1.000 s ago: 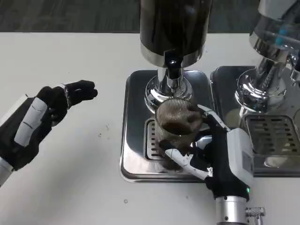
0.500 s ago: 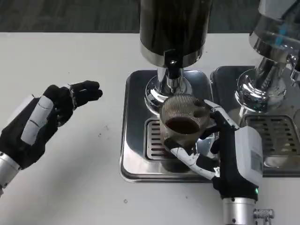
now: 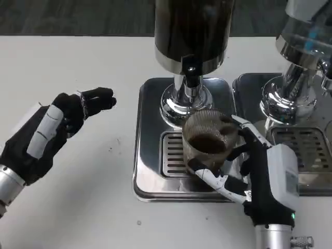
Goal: Grasp the cup under the faucet to collect the drink, then remove the cup.
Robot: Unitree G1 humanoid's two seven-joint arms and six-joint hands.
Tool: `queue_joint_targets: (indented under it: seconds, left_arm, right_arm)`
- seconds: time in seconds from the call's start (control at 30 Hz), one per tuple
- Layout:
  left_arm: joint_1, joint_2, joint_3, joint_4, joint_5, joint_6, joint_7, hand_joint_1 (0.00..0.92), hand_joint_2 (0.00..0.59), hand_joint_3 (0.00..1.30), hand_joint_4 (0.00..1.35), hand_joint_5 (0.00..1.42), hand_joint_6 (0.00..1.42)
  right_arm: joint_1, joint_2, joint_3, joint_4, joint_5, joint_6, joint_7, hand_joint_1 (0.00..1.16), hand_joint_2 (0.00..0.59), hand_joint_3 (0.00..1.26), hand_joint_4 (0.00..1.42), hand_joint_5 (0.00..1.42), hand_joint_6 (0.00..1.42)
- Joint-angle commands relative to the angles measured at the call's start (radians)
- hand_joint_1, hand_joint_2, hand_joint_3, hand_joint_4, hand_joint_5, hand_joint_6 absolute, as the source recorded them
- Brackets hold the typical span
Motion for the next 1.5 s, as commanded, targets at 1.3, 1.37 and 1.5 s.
queue_joint_targets:
  seconds: [1.3, 1.37, 1.5]
  left_arm:
    - [0.182, 0.196, -0.178, -0.343, 0.072, -0.373, -0.086, 0.000, 0.150, 0.14, 0.02, 0.00, 0.01]
    - [0.194, 0.207, -0.182, -0.356, 0.067, -0.381, -0.090, 0.000, 0.150, 0.14, 0.02, 0.00, 0.01]
    - [0.212, 0.225, -0.191, -0.381, 0.055, -0.391, -0.092, 0.000, 0.150, 0.13, 0.02, 0.00, 0.01]
  right_arm:
    - [0.275, -0.042, -0.119, -0.406, 0.016, -0.006, 0.130, 0.74, 0.209, 0.58, 0.68, 0.86, 1.19]
    - [0.286, -0.043, -0.122, -0.419, 0.017, -0.009, 0.137, 0.74, 0.209, 0.58, 0.68, 0.86, 1.19]
    - [0.316, -0.046, -0.127, -0.455, 0.017, -0.015, 0.151, 0.75, 0.203, 0.58, 0.69, 0.88, 1.19]
